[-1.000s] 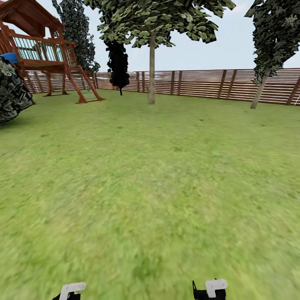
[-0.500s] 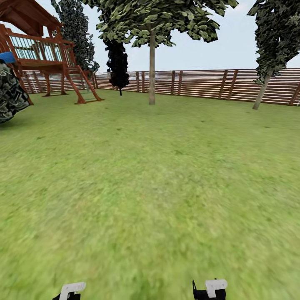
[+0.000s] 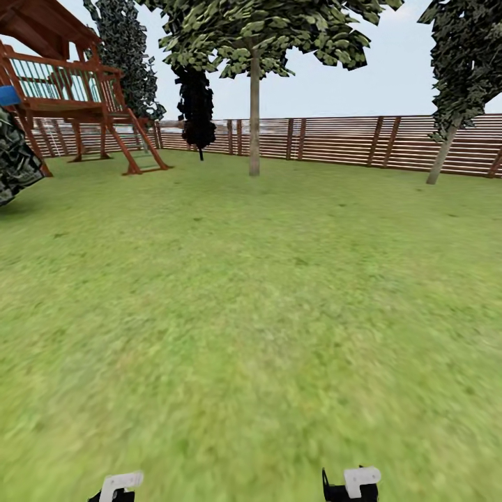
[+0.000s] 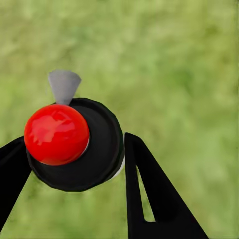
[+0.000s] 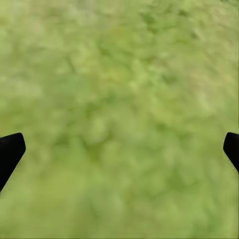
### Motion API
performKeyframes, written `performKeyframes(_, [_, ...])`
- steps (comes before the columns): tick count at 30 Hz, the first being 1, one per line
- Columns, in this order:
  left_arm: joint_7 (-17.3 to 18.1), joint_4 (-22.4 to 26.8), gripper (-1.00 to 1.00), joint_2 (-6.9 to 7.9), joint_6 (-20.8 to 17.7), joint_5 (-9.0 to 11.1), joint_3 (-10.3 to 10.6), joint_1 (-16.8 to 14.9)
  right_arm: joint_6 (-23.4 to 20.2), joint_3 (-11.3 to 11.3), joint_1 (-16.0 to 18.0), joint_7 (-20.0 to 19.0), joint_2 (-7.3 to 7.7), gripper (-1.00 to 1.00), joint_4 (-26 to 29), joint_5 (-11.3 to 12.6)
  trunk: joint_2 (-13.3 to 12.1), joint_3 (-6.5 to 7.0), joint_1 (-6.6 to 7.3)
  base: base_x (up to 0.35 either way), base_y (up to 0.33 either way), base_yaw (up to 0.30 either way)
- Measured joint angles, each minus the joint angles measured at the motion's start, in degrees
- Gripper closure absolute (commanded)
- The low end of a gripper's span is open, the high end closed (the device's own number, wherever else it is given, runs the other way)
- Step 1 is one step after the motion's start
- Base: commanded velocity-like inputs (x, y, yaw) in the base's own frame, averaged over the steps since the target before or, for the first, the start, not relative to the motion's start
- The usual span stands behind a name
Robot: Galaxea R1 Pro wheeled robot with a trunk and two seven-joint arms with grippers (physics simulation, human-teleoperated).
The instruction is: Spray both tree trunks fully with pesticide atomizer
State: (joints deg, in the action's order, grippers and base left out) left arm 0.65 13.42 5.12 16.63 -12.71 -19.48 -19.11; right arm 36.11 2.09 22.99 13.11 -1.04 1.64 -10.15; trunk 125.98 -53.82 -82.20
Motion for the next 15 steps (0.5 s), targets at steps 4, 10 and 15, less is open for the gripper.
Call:
performKeyframes(4, [0.00,0.00,1.00,0.00,0.00,-0.01,0.00,0.00,0.00,0.00,0.00,0.00,0.00,-1.00,0.00,0.00,0.00,0.00,0.00,0.339,0.000,0.000])
performKeyframes(10, [0.00,0.00,1.00,0.00,0.00,0.03,0.00,0.00,0.00,0.00,0.00,0.00,0.00,-1.00,0.00,0.00,0.00,0.00,0.00,0.339,0.000,0.000])
performKeyframes(15, [0.00,0.00,1.00,0.00,0.00,-0.02,0.00,0.00,0.00,0.00,0.00,0.00,0.00,-1.00,0.00,0.00,0.00,0.00,0.00,0.339,0.000,0.000])
